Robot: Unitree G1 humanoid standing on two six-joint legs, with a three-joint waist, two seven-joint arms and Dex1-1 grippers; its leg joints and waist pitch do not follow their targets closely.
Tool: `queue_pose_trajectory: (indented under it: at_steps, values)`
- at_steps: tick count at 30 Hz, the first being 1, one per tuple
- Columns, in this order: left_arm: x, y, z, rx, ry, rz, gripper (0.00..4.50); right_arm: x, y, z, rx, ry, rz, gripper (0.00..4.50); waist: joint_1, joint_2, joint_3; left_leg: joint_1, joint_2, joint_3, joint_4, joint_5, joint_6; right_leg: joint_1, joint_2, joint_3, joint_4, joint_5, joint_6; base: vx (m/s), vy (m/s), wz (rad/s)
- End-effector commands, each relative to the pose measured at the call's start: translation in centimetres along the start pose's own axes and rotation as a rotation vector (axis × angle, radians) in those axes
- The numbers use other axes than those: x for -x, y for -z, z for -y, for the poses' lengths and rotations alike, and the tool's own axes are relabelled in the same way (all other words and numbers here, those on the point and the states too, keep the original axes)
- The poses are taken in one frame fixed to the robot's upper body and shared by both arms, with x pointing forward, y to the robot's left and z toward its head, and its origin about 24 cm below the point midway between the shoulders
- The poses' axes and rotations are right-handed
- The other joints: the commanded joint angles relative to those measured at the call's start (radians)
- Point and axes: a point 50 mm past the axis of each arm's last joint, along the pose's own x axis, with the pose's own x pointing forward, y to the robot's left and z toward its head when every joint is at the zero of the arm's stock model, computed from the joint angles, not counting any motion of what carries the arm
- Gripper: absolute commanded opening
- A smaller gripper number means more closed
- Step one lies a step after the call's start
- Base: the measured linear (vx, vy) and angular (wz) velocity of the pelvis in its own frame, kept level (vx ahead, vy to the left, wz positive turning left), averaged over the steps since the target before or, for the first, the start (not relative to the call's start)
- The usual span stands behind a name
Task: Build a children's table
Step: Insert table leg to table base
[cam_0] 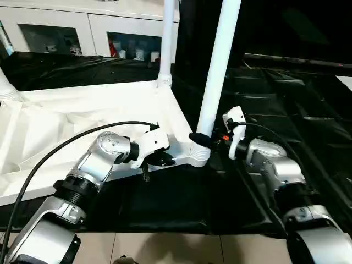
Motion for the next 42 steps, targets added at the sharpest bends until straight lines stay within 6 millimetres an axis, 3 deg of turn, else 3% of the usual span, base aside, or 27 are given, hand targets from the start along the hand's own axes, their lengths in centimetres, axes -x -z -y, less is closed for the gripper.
queue_pose_trajectory:
  at_steps: [1,2,7,13,22,24,26,32,38,42]
  values:
    - [-0.6,0.8,0.7,-0.003,0.068,-0.067,0.0,0.6,1.0,0.7,-0.075,0.057,0.01,1.92,-0.006,0.009,-0.064,0.005,0.017,0.002,-0.079,-0.317,-0.01,0.044,-0.046,0.037,-0.078,-0.359,-0.178,0.0,0.0,0.0]
    - [-0.5,0.8,0.7,-0.004,0.068,-0.068,0.0,0.8,1.2,0.8,-0.103,0.065,0.029,1.92,-0.006,0.013,-0.063,0.007,0.017,0.001,-0.08,-0.326,-0.01,0.043,-0.046,0.036,-0.079,-0.364,-0.181,0.0,0.0,0.0]
    - [-0.5,0.8,0.7,0.0,0.066,-0.069,0.0,1.5,1.9,1.2,-0.198,0.114,0.113,1.91,-0.007,0.012,-0.064,0.006,0.018,0.001,-0.08,-0.329,-0.008,0.044,-0.045,0.036,-0.079,-0.356,-0.187,0.0,0.0,0.0]
    - [-0.5,0.6,0.5,-0.003,0.05,-0.064,0.0,2.4,4.3,1.0,-0.251,0.18,0.164,1.91,-0.006,0.014,-0.062,0.007,0.018,0.001,-0.083,-0.346,-0.009,0.041,-0.046,0.036,-0.083,-0.372,-0.185,0.0,0.0,0.0]
    - [-0.5,0.6,0.3,-0.011,0.033,-0.066,0.0,2.6,6.9,0.0,-0.139,0.246,0.115,1.91,-0.01,0.016,-0.057,0.011,0.018,-0.005,-0.088,-0.42,-0.018,0.032,-0.047,0.034,-0.097,-0.484,-0.148,0.0,0.0,0.0]
    - [-0.5,0.6,0.3,-0.012,0.029,-0.065,0.0,2.3,7.1,-0.5,-0.063,0.228,0.075,1.91,-0.012,0.008,-0.054,0.015,0.017,-0.006,-0.089,-0.449,-0.02,0.026,-0.047,0.033,-0.105,-0.539,-0.125,0.0,0.0,0.0]
    - [-0.6,0.6,0.3,-0.013,0.028,-0.065,0.0,2.2,6.9,-0.7,-0.031,0.21,0.068,1.91,-0.013,0.009,-0.054,0.016,0.016,-0.009,-0.089,-0.465,-0.019,0.025,-0.049,0.032,-0.108,-0.577,-0.109,0.0,0.0,0.0]
    - [-0.8,0.7,0.6,-0.014,0.034,-0.064,0.0,1.4,5.8,-1.2,0.053,0.11,0.015,1.91,-0.016,-0.002,-0.054,0.014,0.016,-0.013,-0.091,-0.479,-0.012,0.022,-0.049,0.031,-0.115,-0.617,-0.083,0.0,0.0,0.0]
    - [-0.8,0.8,0.9,-0.025,0.067,-0.069,0.0,1.2,5.4,-1.0,0.008,-0.004,-0.083,1.91,-0.016,-0.004,-0.057,0.01,0.017,-0.013,-0.092,-0.465,-0.007,0.026,-0.048,0.031,-0.112,-0.593,-0.088,0.0,0.0,0.0]
    - [-0.7,0.9,1.1,-0.034,0.095,-0.067,0.0,1.7,6.2,-1.1,0.002,-0.118,-0.202,1.91,-0.011,0.0,-0.063,0.007,0.02,-0.008,-0.095,-0.4,-0.004,0.034,-0.046,0.034,-0.1,-0.456,-0.13,0.0,0.0,0.0]
